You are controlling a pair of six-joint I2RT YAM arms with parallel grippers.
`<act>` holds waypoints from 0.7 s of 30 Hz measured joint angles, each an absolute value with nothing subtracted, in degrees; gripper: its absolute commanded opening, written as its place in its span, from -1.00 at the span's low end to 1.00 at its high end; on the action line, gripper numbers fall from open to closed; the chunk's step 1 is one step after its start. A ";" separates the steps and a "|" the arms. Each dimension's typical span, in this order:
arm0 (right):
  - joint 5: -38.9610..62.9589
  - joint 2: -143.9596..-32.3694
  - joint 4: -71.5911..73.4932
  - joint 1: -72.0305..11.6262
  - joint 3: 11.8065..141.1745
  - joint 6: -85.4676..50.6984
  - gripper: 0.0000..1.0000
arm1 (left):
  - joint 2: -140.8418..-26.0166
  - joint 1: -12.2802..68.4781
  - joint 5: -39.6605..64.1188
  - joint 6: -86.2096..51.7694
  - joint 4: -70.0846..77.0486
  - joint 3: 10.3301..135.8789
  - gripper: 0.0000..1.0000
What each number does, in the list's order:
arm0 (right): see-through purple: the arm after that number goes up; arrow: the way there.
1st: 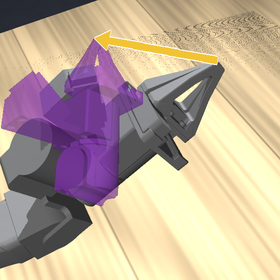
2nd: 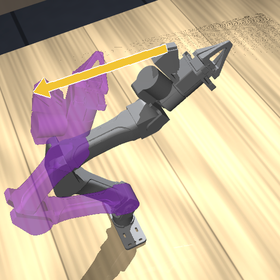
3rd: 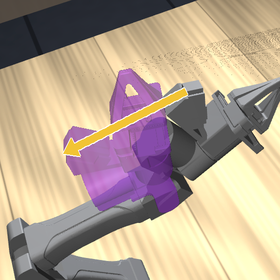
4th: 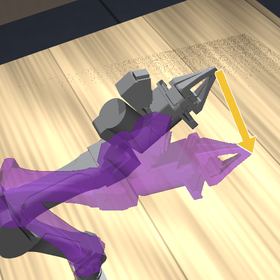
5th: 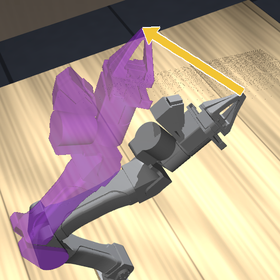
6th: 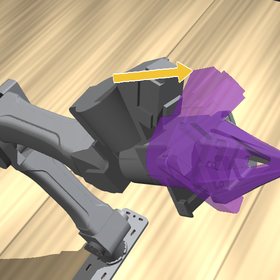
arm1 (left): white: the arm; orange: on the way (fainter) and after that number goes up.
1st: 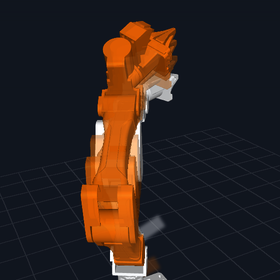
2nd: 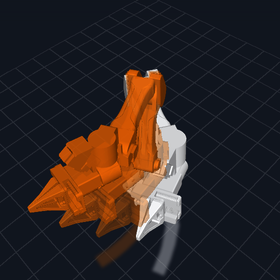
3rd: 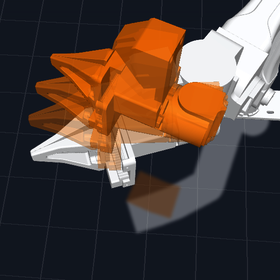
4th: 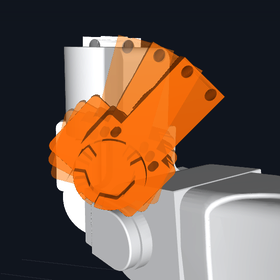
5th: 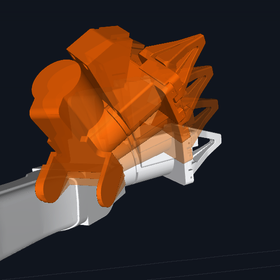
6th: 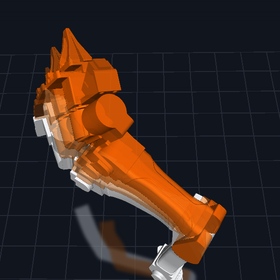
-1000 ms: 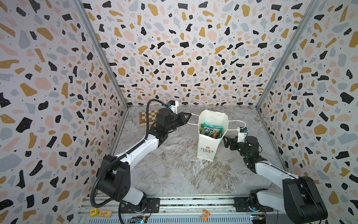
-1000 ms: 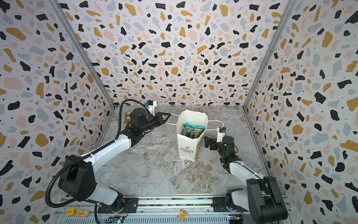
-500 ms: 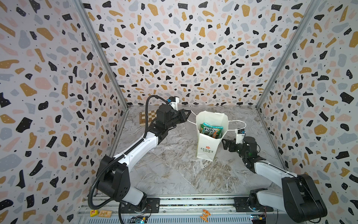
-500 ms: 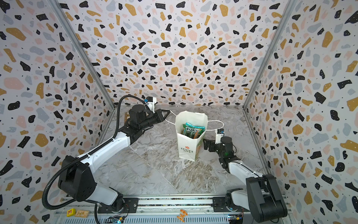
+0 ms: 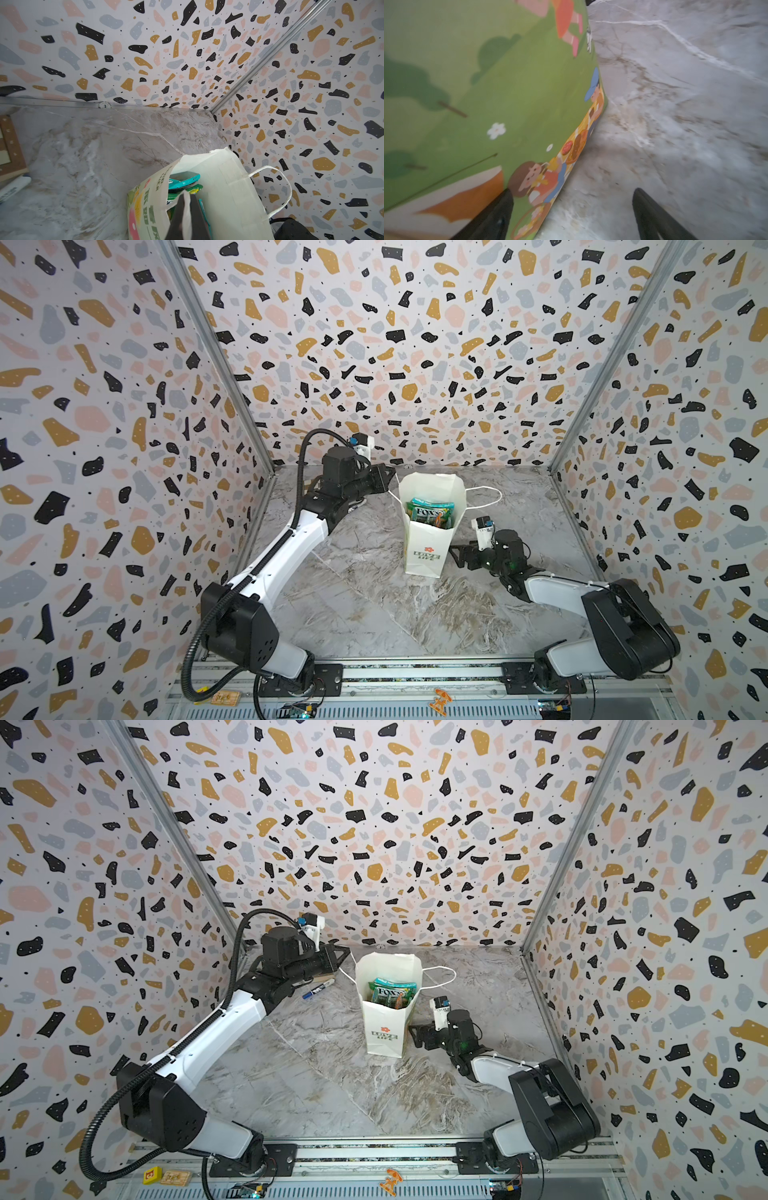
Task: Take the snacks out of the paper bag
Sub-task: Move the paper bag to the center of the table.
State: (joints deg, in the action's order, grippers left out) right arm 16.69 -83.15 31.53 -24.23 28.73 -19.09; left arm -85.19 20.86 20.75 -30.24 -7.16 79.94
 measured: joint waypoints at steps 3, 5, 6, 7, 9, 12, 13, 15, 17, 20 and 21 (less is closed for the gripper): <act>17.41 -86.76 34.26 -27.24 30.92 -20.18 0.81 | -85.19 19.66 20.69 -27.46 -10.52 82.54 -1.00; 17.67 -89.08 35.77 -28.86 32.34 -20.82 0.81 | -85.21 19.16 20.56 -25.67 -12.73 84.23 -1.00; 17.80 -90.50 36.58 -29.65 33.36 -21.21 0.81 | -85.21 18.98 20.51 -24.69 -13.91 85.14 -1.00; 17.85 -91.81 37.12 -30.30 34.39 -21.52 0.81 | -85.21 18.85 20.47 -23.81 -14.94 86.02 -1.00; 18.04 -94.70 38.44 -31.57 36.71 -22.13 0.81 | -85.23 18.59 20.43 -21.82 -17.39 87.85 -1.00; 18.28 -98.59 40.49 -33.34 39.66 -23.05 0.81 | -85.47 18.35 20.40 -19.25 -20.23 90.24 -1.00; 18.31 -99.61 41.01 -33.85 40.47 -23.24 0.81 | -85.65 18.31 20.43 -18.55 -20.99 91.00 -1.00; 18.46 -101.91 42.13 -35.07 42.26 -23.79 0.81 | -86.08 18.26 20.53 -17.45 -21.65 92.05 -1.00; 18.44 -103.74 43.16 -36.14 43.72 -24.29 0.81 | -86.41 18.15 20.99 -16.97 -21.69 92.38 -1.00; 18.39 -105.97 44.36 -37.78 45.71 -24.97 0.81 | -87.50 17.98 22.79 -16.91 -21.37 92.88 -1.00; 18.39 -106.65 44.82 -38.39 46.30 -25.21 0.81 | -88.12 17.98 23.66 -16.91 -21.43 93.32 -1.00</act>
